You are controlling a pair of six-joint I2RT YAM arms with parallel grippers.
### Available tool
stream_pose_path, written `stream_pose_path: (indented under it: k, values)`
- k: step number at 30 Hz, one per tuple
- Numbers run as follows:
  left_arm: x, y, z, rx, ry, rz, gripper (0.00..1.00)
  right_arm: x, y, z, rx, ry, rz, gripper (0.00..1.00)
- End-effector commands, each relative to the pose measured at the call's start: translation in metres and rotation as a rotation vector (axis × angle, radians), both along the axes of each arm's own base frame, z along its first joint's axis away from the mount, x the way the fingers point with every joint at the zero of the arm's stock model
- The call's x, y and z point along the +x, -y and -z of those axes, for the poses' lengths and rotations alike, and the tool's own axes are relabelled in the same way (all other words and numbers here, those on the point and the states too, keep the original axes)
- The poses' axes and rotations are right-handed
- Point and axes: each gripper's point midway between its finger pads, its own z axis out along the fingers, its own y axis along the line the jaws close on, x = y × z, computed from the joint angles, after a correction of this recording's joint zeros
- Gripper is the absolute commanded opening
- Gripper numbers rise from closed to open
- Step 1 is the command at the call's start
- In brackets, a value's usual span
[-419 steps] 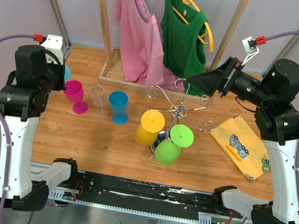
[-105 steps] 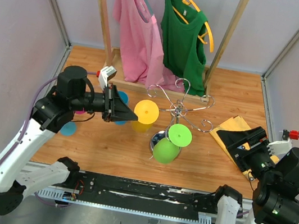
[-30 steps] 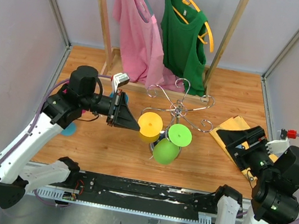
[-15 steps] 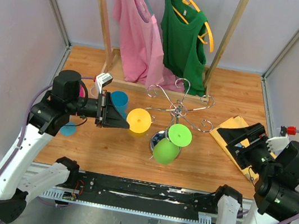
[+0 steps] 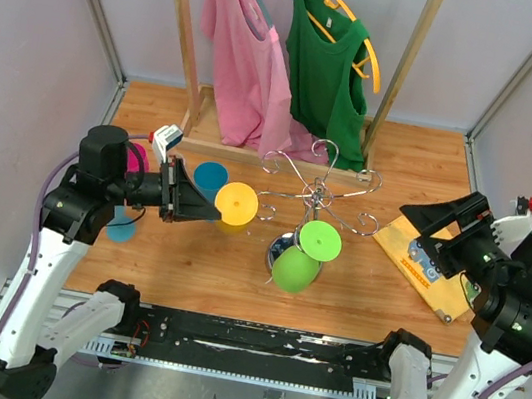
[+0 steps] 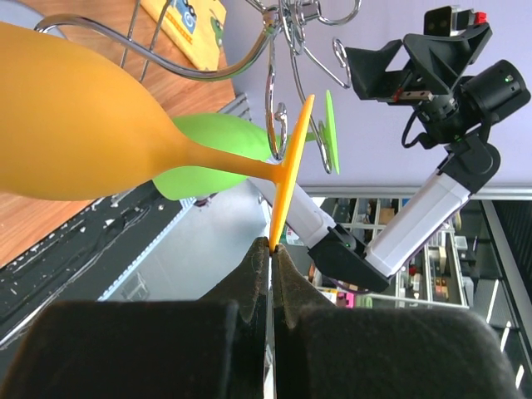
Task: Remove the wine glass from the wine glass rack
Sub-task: Place the wine glass at the center of the board.
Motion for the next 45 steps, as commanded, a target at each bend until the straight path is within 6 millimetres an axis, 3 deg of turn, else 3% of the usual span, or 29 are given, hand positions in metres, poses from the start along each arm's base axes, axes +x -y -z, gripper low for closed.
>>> stream_pose_path:
  k: [1, 8, 13, 20, 23, 27, 31, 38, 45]
  values:
    - [-0.002, -0.003, -0.01, -0.005, 0.049, 0.002, 0.0, 0.005, 0.0, -0.018, -0.034, 0.067, -0.028, 0.99]
    - [0.013, -0.009, -0.024, 0.017, 0.105, -0.059, 0.0, 0.02, 0.001, -0.033, 0.007, 0.115, -0.035, 0.98]
    - [0.024, -0.017, -0.028, 0.037, 0.137, -0.105, 0.0, 0.035, 0.002, -0.064, 0.018, 0.185, -0.068, 0.98]
    - [0.06, -0.03, -0.032, 0.1, 0.202, -0.163, 0.0, 0.078, -0.001, -0.102, 0.051, 0.272, -0.117, 0.99]
    - [0.074, -0.036, -0.04, 0.097, 0.218, -0.177, 0.0, 0.099, -0.025, -0.115, 0.019, 0.294, -0.19, 0.99]
    - [0.086, -0.039, -0.067, 0.096, 0.289, -0.185, 0.0, 0.127, -0.065, -0.13, 0.006, 0.323, -0.291, 0.99]
    - [0.092, -0.036, -0.092, 0.063, 0.33, -0.173, 0.0, 0.141, -0.104, -0.146, 0.023, 0.386, -0.381, 0.99]
    - [0.099, -0.035, -0.119, -0.066, 0.339, -0.177, 0.0, 0.133, -0.18, -0.155, 0.057, 0.439, -0.566, 0.99]
    - [0.107, -0.035, -0.138, -0.131, 0.362, -0.163, 0.0, 0.109, -0.219, -0.144, 0.091, 0.455, -0.642, 0.97]
